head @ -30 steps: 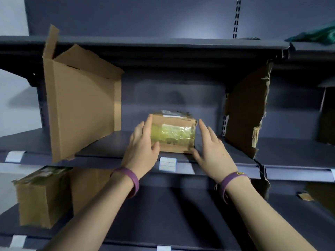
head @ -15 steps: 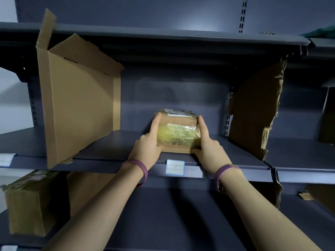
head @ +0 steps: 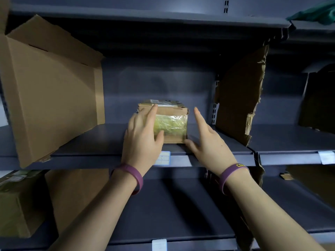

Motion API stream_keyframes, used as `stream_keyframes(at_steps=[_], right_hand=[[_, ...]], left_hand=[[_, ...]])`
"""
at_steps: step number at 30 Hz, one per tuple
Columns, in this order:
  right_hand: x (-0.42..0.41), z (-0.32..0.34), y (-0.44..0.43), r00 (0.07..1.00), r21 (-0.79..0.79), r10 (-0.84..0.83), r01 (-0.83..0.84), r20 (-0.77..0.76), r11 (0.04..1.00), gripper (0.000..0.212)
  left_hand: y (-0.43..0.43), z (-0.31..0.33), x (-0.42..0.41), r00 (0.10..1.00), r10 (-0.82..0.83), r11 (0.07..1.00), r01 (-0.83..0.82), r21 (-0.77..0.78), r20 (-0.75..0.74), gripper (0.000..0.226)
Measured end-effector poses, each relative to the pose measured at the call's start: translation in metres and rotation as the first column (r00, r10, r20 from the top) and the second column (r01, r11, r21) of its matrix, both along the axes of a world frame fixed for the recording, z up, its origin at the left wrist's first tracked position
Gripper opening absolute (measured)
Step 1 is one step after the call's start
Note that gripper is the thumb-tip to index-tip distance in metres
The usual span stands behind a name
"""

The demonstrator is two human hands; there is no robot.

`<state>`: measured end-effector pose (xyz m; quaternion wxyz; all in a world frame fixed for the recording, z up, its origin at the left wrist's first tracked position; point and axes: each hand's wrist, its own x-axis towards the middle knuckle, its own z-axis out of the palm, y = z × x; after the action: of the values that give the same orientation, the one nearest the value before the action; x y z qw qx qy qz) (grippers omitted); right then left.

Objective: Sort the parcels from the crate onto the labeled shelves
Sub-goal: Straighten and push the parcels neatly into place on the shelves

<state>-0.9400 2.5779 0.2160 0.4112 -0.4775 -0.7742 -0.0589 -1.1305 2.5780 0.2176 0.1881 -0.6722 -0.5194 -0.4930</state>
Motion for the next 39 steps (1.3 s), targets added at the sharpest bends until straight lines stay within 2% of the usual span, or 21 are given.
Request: stream_keyframes(at_steps=[6,13,17,22,29,34,39], right_hand=[[0.047,-0.005,-0.055,0.999,0.082,0.038,-0.040,0.030,0.996,0.083],[0.179,-0.017,-0.119,0.987,0.132,-0.155,0.148,0.045,0.980,0.078],[0.283,-0.021,-0.157,0.952,0.176,-0.295,0.278,0.081,0.944,0.080],[0.373,-0.027,-0.190,0.935,0.109,-0.349,0.341,0.066,0.934,0.083],[0.479,-0.035,-0.233,0.924,0.096,-0.379,0.374,0.043,0.923,0.081],[0.554,-0.035,-0.238,0.893,0.069,-0.450,0.447,0.023,0.892,0.083],[0.623,-0.039,-0.211,0.865,0.052,-0.497,0.494,0.072,0.868,0.081]], left_hand=[[-0.036,-0.007,0.072,0.985,-0.173,0.985,0.173,-0.013,0.005,0.065],[-0.080,-0.015,0.207,0.928,-0.374,0.927,0.373,-0.034,-0.007,0.065],[-0.116,-0.024,0.310,0.923,-0.383,0.921,0.380,-0.081,-0.026,0.068],[-0.149,-0.033,0.400,0.921,-0.384,0.918,0.372,-0.139,-0.073,0.070],[-0.191,-0.038,0.515,0.847,-0.526,0.850,0.523,-0.056,-0.079,0.063],[-0.189,-0.048,0.596,0.793,-0.598,0.801,0.593,-0.075,-0.115,0.062],[-0.157,-0.045,0.667,0.800,-0.586,0.810,0.581,-0.079,-0.126,0.065]])
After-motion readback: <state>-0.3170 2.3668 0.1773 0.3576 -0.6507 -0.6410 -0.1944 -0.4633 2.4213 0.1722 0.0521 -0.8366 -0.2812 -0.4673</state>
